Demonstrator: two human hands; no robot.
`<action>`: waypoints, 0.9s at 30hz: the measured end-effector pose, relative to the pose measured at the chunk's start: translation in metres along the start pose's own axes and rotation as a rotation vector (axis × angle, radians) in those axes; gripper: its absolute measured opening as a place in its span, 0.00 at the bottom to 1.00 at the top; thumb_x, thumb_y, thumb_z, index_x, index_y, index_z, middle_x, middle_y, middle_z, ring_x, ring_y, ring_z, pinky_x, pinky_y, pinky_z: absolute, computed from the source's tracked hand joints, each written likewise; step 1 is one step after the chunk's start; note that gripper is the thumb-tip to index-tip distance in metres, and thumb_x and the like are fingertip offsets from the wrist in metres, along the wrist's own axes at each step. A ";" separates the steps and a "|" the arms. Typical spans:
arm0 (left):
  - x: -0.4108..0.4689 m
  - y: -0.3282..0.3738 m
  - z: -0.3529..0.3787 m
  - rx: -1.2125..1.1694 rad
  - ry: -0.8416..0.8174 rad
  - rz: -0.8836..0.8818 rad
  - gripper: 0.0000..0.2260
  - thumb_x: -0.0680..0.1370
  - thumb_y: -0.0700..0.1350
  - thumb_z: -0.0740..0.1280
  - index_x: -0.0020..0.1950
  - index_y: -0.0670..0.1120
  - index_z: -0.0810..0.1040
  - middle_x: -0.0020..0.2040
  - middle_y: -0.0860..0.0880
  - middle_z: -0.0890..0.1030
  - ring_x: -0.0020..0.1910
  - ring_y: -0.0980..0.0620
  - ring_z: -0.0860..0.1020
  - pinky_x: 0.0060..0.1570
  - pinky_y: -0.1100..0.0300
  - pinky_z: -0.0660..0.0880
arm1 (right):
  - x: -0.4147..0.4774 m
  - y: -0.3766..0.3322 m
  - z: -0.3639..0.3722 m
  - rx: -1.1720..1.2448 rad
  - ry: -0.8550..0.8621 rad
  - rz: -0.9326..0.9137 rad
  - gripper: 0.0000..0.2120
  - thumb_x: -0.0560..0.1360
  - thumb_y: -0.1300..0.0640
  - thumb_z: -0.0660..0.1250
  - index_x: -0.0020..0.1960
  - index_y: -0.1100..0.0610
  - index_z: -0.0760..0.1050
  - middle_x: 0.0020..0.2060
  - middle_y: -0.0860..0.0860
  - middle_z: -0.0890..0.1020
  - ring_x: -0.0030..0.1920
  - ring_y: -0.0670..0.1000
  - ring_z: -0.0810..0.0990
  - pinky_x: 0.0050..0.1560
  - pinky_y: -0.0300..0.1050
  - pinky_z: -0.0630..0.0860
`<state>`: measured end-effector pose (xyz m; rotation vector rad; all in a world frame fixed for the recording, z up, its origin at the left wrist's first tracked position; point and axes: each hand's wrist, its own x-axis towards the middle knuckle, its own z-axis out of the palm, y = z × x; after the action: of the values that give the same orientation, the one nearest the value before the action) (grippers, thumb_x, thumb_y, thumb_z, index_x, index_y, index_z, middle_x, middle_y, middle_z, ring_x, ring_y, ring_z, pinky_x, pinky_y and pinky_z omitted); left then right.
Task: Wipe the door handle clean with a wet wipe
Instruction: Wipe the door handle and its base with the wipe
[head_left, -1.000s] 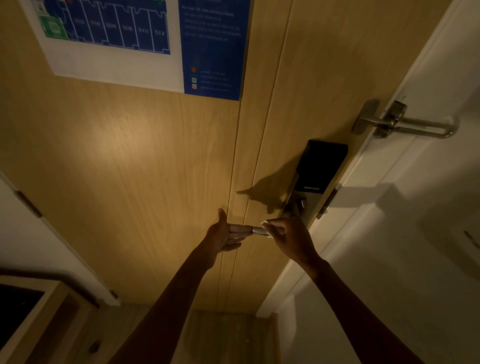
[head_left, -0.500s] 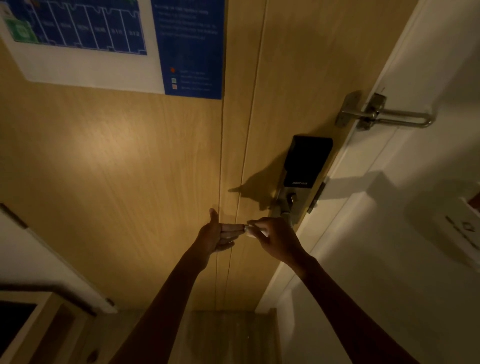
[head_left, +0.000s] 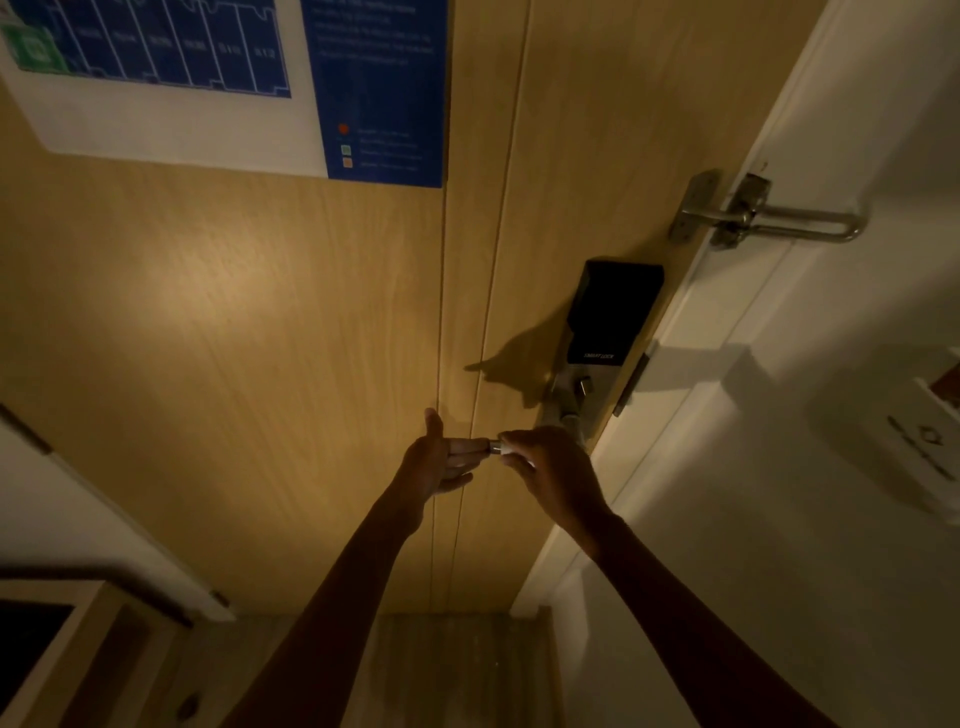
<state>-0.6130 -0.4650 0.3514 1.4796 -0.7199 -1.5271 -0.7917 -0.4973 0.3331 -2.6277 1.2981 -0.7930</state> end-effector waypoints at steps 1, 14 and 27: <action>-0.001 0.000 -0.001 -0.001 -0.003 -0.004 0.36 0.80 0.62 0.41 0.50 0.42 0.84 0.51 0.44 0.85 0.54 0.50 0.81 0.57 0.54 0.77 | 0.000 -0.003 0.004 0.000 -0.013 -0.006 0.11 0.75 0.56 0.70 0.58 0.54 0.79 0.47 0.49 0.85 0.51 0.46 0.81 0.55 0.42 0.78; -0.005 0.008 0.003 -0.015 -0.014 -0.032 0.37 0.79 0.64 0.41 0.52 0.40 0.83 0.52 0.41 0.83 0.53 0.47 0.81 0.50 0.59 0.77 | -0.011 0.006 -0.007 -0.092 0.014 -0.023 0.15 0.72 0.60 0.73 0.58 0.55 0.79 0.49 0.51 0.85 0.51 0.50 0.83 0.51 0.44 0.81; -0.001 0.007 0.005 -0.052 -0.011 -0.059 0.40 0.78 0.67 0.41 0.52 0.38 0.81 0.51 0.39 0.82 0.53 0.45 0.80 0.51 0.58 0.76 | -0.017 0.015 -0.004 -0.186 0.152 -0.046 0.15 0.70 0.55 0.76 0.55 0.54 0.80 0.46 0.52 0.82 0.52 0.52 0.76 0.46 0.42 0.78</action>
<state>-0.6163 -0.4684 0.3584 1.4664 -0.6429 -1.5880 -0.8131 -0.4934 0.3246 -2.7978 1.4175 -0.9390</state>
